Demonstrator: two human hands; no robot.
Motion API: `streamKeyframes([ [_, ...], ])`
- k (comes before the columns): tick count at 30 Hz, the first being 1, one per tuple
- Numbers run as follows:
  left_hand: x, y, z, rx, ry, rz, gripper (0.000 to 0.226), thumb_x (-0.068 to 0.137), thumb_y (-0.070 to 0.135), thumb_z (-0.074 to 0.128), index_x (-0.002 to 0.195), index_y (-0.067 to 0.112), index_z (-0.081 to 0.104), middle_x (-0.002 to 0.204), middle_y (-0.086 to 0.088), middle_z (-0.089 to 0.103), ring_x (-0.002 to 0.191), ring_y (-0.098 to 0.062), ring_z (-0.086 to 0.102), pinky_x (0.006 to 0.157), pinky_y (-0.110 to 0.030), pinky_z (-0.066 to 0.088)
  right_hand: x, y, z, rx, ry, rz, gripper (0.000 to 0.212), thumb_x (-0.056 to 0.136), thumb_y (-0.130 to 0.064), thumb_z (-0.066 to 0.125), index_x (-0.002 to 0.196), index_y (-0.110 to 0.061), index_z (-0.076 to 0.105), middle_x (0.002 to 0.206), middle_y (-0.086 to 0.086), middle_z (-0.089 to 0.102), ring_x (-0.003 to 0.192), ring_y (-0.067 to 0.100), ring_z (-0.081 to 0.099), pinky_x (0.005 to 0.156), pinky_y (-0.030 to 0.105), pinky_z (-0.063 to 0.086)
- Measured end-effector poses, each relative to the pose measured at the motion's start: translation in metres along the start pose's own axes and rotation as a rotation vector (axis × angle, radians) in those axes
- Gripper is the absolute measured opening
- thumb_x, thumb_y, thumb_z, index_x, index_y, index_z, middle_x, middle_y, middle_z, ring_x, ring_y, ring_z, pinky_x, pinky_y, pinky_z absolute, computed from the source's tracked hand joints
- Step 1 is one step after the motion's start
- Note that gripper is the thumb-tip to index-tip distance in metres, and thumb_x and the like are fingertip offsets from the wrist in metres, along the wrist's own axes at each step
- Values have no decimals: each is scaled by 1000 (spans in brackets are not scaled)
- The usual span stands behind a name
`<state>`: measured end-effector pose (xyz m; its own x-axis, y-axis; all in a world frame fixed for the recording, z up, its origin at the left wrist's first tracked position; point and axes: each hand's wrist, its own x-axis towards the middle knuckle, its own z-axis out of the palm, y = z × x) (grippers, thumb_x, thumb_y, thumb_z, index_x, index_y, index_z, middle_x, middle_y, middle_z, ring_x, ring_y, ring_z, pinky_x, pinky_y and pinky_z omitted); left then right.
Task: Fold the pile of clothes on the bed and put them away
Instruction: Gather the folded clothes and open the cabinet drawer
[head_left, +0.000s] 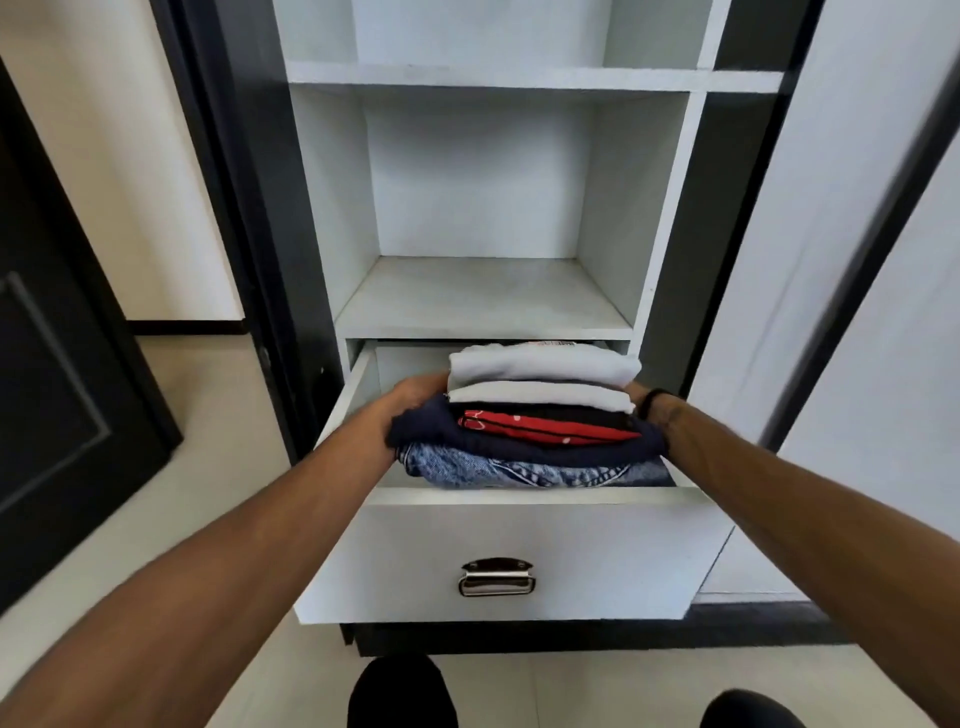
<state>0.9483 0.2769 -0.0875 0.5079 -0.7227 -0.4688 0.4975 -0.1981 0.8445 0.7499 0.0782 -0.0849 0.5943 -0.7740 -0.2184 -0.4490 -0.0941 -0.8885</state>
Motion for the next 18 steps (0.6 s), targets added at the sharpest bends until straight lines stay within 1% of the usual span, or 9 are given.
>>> streamKeyframes([
  [2,15,-1,-2,-24,-26,3,39,107,15,44,86,-3,70,76,-18,72,63,-27,73,49,-31,58,7,-6,10,32,27,43,40,109,7,28,78,-2,52,82,9,41,96,26,37,89,31,40],
  [4,22,-1,0,-9,10,-58,26,105,19,50,104,-1,68,85,-19,70,74,-30,72,67,-36,61,17,-5,17,153,-6,37,47,107,11,29,79,-2,64,73,12,55,91,25,44,85,30,45],
  [6,32,-3,-2,77,85,-31,27,101,12,55,87,-2,73,71,-19,70,59,-26,70,63,-37,58,41,5,25,282,-89,47,46,108,3,39,72,-6,66,59,8,64,69,19,58,62,19,47],
  [7,39,-6,-5,137,117,-24,26,99,9,60,80,-5,72,65,-18,71,53,-25,69,61,-37,58,50,9,29,252,-188,91,35,109,-11,48,79,-7,66,68,10,69,70,18,62,65,18,48],
  [9,45,-16,-9,235,142,-76,20,90,12,72,98,-5,75,86,-18,77,74,-28,76,77,-43,63,61,18,35,235,-308,183,33,99,-41,65,104,-9,73,98,11,77,86,22,71,84,31,56],
  [11,54,-22,-15,245,154,-148,17,84,11,75,98,1,74,90,-16,77,84,-32,74,91,-51,59,77,30,38,166,-397,247,75,70,-58,87,125,-10,70,118,12,75,103,27,73,100,42,56],
  [13,52,-27,-13,329,172,-215,6,87,10,69,89,4,67,79,-15,71,79,-29,69,90,-50,58,83,44,43,30,-429,327,110,45,-68,93,134,-11,64,129,14,71,118,32,67,105,49,52],
  [15,45,-32,-9,460,151,-288,13,92,13,63,99,2,61,94,-16,66,86,-31,66,89,-50,55,84,50,46,-71,-415,363,98,64,-70,83,136,-9,59,132,16,66,119,35,65,100,51,55],
  [18,32,-34,-6,590,179,-255,27,97,19,62,117,1,56,114,-18,60,104,-38,64,95,-58,54,77,47,44,-286,-329,294,87,78,-72,73,136,-9,55,128,17,64,103,34,68,73,41,60],
])
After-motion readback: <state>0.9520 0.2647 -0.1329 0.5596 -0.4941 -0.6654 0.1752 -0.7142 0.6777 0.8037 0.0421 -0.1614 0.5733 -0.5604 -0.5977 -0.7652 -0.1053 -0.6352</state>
